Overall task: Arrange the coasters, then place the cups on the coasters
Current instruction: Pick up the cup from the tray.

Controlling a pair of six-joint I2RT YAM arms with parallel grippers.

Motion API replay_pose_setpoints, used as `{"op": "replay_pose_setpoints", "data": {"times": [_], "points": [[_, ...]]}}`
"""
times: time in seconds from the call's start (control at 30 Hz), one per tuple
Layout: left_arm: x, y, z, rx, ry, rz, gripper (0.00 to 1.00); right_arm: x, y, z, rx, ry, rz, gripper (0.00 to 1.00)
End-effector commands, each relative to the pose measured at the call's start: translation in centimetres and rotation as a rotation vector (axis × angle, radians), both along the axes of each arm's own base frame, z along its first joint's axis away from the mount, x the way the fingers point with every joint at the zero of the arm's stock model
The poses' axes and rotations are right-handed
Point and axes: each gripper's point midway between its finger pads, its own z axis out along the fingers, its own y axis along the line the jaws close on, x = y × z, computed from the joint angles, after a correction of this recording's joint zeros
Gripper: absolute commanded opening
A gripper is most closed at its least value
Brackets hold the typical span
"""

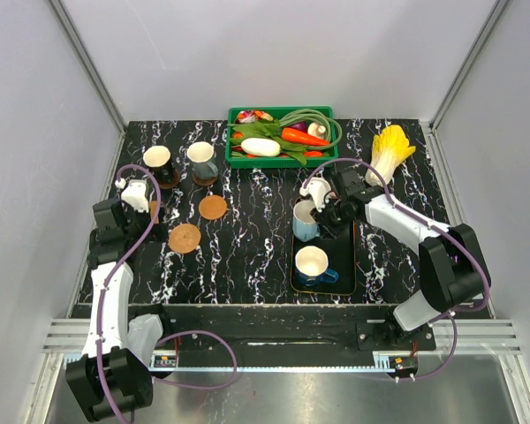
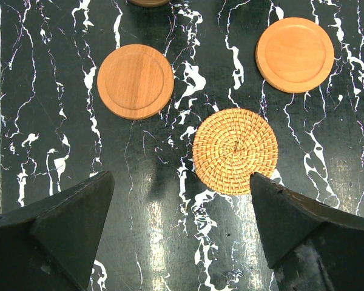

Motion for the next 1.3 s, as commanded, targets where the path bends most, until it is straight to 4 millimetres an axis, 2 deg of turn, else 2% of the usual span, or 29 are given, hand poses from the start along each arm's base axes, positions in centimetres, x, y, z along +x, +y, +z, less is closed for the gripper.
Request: {"op": "replay_pose_setpoints", "data": {"times": [0.0,0.3,0.43,0.7,1.07,1.27], "points": [[0.7,0.3,0.7,0.012,-0.041,0.000,0.99,0.1,1.3,1.8,0.080,-0.045,0.031,0.20],[0.8,0.2,0.7,0.009,-0.040,-0.005,0.99,0.2,1.5,2.3,0.096,-0.046,0.020,0.06],[0.7,0.3,0.6,0.010,-0.038,-0.001,0.99,0.4,1.7,3.2,0.108,-0.068,0.017,0.00],[0.7,0.4,0.8,0.013,-0.043,0.004,0.99,0.8,1.8,6.0,0.146,-0.148,0.016,0.00],[0.7,0.4,0.7,0.015,-0.043,0.006,0.99,1.3,2.1,11.2,0.192,-0.260,0.028,0.00],[0.7,0.5,0.9,0.016,-0.047,0.008,0.99,1.1,3.1,13.7,0.206,-0.293,0.043,0.00]]}}
